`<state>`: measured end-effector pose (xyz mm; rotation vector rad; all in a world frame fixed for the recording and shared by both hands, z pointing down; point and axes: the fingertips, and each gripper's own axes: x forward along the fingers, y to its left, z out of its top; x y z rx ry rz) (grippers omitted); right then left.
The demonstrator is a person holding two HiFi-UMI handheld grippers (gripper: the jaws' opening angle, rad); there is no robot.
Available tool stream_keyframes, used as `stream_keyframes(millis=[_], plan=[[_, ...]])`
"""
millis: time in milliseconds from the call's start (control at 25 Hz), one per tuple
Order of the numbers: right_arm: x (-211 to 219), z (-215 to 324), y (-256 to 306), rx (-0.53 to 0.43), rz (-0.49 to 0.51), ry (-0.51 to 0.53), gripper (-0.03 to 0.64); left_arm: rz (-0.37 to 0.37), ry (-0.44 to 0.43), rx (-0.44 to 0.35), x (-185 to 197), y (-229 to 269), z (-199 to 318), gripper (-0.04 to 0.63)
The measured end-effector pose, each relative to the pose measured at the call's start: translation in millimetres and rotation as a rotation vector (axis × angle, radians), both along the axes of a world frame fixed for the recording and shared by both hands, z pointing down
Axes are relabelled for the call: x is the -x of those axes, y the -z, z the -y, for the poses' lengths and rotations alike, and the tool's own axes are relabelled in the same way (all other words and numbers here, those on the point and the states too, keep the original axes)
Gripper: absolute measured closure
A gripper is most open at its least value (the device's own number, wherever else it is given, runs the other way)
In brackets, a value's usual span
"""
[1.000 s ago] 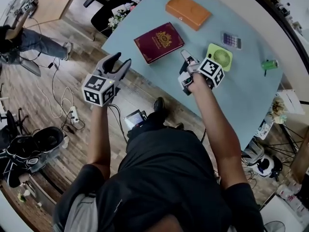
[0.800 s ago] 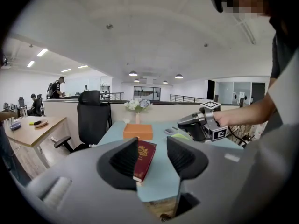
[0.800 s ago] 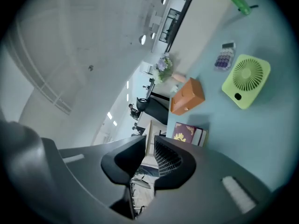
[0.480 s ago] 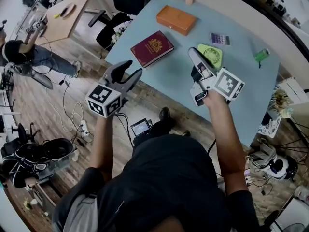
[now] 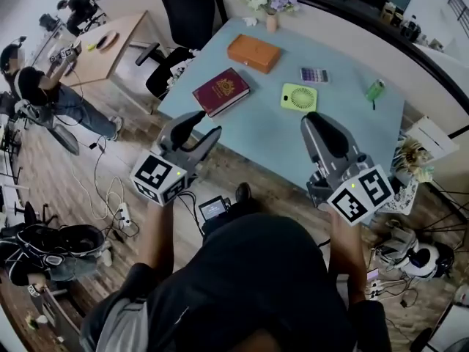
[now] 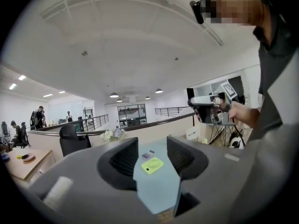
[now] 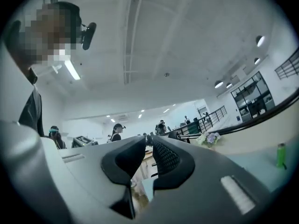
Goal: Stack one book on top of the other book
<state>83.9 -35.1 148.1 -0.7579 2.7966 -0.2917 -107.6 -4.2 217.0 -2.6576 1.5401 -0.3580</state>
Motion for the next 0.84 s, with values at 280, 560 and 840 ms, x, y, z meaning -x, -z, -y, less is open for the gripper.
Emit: stream_keyframes(millis=[280, 560, 840], plan=[[-31, -60, 18, -0.123, -0.077, -0.041, 0.568, -0.02, -0.023, -0.057, -32, 12, -39, 0.353], [-52, -89, 26, -0.171, -0.128, -0.077, 0.568, -0.05, 0.004, -0.064, -33, 1, -69, 0.353], [-51, -113, 22, -0.169, -0.147, -0.053, 0.568, -0.068, 0.037, -0.041, -31, -10, -104, 0.353]])
